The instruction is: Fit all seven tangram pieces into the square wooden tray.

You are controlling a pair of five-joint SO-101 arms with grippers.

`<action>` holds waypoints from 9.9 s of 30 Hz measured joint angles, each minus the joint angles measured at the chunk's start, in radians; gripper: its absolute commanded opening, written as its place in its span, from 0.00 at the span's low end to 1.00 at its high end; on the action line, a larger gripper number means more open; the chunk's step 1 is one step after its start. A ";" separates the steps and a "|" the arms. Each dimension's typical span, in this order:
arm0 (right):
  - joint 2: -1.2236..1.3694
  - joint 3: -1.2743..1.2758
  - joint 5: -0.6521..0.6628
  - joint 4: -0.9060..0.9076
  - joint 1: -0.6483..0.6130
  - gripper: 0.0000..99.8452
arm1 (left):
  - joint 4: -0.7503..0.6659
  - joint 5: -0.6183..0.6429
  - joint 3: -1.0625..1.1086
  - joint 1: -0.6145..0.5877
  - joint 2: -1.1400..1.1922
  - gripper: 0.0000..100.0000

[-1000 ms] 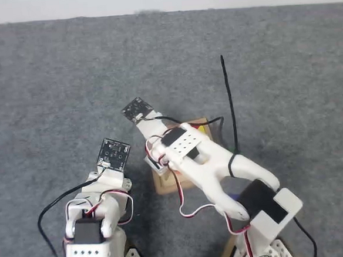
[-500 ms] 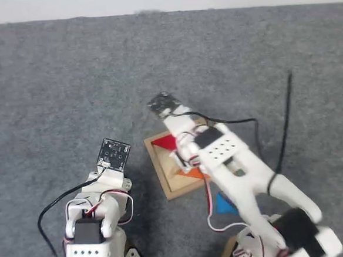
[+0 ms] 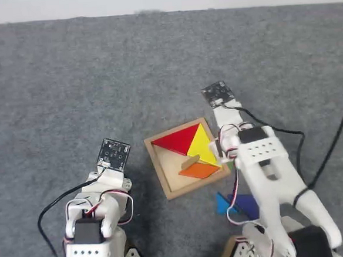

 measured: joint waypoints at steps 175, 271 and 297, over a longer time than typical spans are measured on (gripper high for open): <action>0.443 -0.276 -0.135 -0.190 -0.450 0.06 | 0.000 0.000 0.000 0.002 0.000 0.02; 0.121 -0.071 -0.031 -0.143 -0.308 0.06 | 0.000 0.000 0.000 0.002 0.000 0.02; 0.402 -0.219 -0.043 -0.147 -0.278 0.06 | 0.000 0.000 0.000 0.002 0.000 0.02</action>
